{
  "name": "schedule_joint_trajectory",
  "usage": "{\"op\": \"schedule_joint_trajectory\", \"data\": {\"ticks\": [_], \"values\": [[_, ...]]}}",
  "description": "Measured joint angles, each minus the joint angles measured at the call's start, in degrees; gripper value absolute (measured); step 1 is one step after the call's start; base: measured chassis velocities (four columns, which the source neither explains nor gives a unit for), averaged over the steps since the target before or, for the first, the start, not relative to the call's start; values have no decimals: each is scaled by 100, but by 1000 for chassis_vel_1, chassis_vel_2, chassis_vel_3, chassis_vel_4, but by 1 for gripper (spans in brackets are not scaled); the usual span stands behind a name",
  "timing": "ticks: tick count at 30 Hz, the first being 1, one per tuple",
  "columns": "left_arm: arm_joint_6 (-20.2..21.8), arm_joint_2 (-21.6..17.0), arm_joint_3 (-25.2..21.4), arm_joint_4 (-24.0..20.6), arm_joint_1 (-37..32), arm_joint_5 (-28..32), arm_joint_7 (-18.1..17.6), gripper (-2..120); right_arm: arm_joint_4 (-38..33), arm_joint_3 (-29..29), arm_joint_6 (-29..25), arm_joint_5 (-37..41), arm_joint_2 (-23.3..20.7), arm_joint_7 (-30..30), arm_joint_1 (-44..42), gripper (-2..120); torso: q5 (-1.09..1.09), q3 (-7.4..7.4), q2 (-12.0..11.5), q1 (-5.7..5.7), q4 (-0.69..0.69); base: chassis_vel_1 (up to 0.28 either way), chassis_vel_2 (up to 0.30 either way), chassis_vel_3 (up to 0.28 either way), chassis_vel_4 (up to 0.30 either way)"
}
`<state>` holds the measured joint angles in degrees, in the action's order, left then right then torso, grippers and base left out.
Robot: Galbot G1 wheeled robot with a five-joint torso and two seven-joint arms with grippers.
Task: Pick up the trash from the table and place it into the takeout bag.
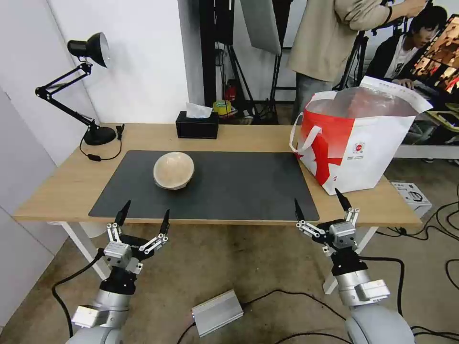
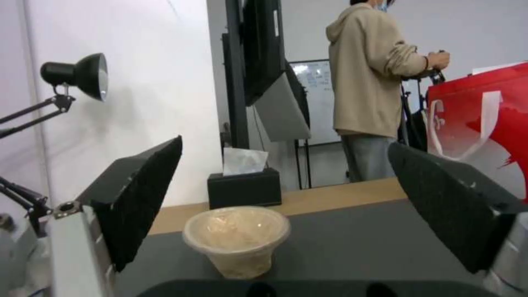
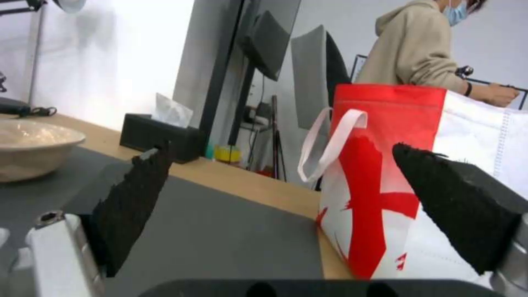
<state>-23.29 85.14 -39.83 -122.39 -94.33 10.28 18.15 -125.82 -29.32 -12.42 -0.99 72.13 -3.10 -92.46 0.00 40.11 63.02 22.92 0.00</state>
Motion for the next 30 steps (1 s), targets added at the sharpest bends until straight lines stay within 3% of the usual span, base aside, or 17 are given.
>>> {"op": "schedule_joint_trajectory", "data": {"ticks": [16,30], "values": [[37,-26,1,106,106,21,-2,100,65,-3,-104,-163,125,49,-157,100,0,0,0,0,0,0,0,0,0],[44,-60,-20,151,126,18,0,100,162,-86,-132,-122,-86,220,-158,100,1,0,0,0,0,0,0,0,0]]}}
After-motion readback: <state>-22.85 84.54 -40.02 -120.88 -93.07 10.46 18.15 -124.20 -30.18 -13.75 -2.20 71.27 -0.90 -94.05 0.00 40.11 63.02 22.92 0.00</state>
